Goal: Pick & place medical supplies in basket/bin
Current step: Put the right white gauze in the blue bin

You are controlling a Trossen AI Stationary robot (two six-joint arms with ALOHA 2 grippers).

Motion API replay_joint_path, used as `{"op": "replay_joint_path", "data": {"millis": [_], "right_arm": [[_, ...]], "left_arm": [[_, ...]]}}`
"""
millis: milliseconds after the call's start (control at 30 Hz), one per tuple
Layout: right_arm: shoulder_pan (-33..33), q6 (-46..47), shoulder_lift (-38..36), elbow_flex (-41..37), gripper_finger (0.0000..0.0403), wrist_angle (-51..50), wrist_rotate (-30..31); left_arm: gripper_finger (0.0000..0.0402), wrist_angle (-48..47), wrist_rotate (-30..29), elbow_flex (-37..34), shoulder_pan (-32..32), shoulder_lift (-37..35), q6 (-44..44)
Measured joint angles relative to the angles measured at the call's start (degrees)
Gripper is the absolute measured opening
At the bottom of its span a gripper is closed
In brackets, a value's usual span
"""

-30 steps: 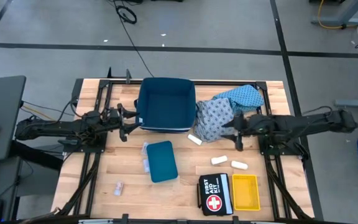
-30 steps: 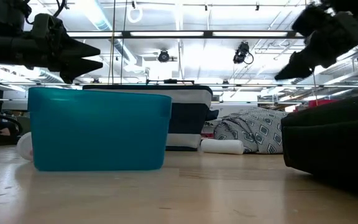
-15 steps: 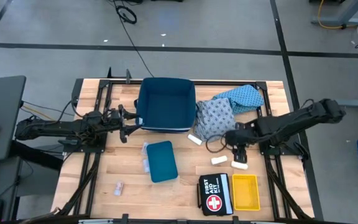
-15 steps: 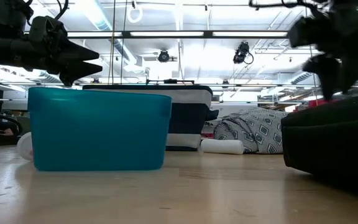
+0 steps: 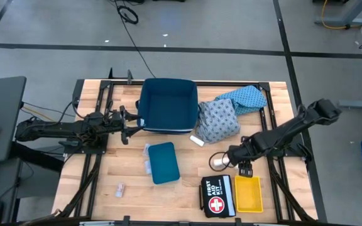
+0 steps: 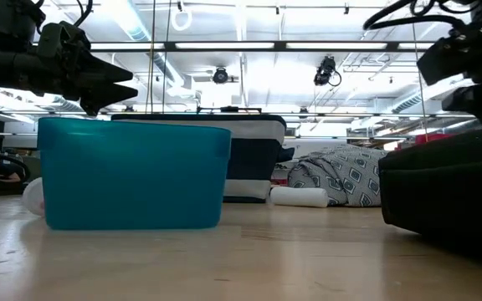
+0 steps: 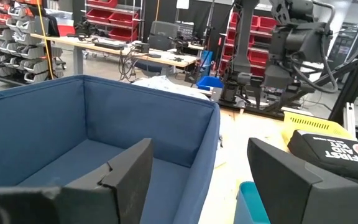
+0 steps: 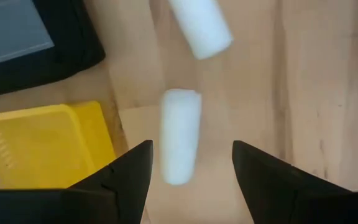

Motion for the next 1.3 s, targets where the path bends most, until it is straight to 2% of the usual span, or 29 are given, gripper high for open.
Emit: {"op": "replay_joint_path", "data": {"millis": [233, 933, 1133, 1300], "right_arm": [[2.55, 0.32, 5.02, -0.02, 0.0229, 0.56, 0.31], [2.81, -2.54, 13.74, -0.04, 0.0222, 6.11, 1.03], [2.81, -3.01, 14.87, -0.09, 0.0179, 6.08, 1.01], [2.81, -3.16, 14.80, -0.09, 0.0099, 5.81, 0.84]], "left_arm": [[0.0252, 0.02, 0.28, -0.02, -0.01, 0.00, -0.56], [0.0252, 0.04, 0.90, 0.01, -0.01, -0.02, -1.04], [0.0252, 0.04, 0.90, -0.01, 0.02, -0.01, -0.94], [0.0252, 0.04, 0.90, -0.01, 0.01, 0.00, -0.88]]}}
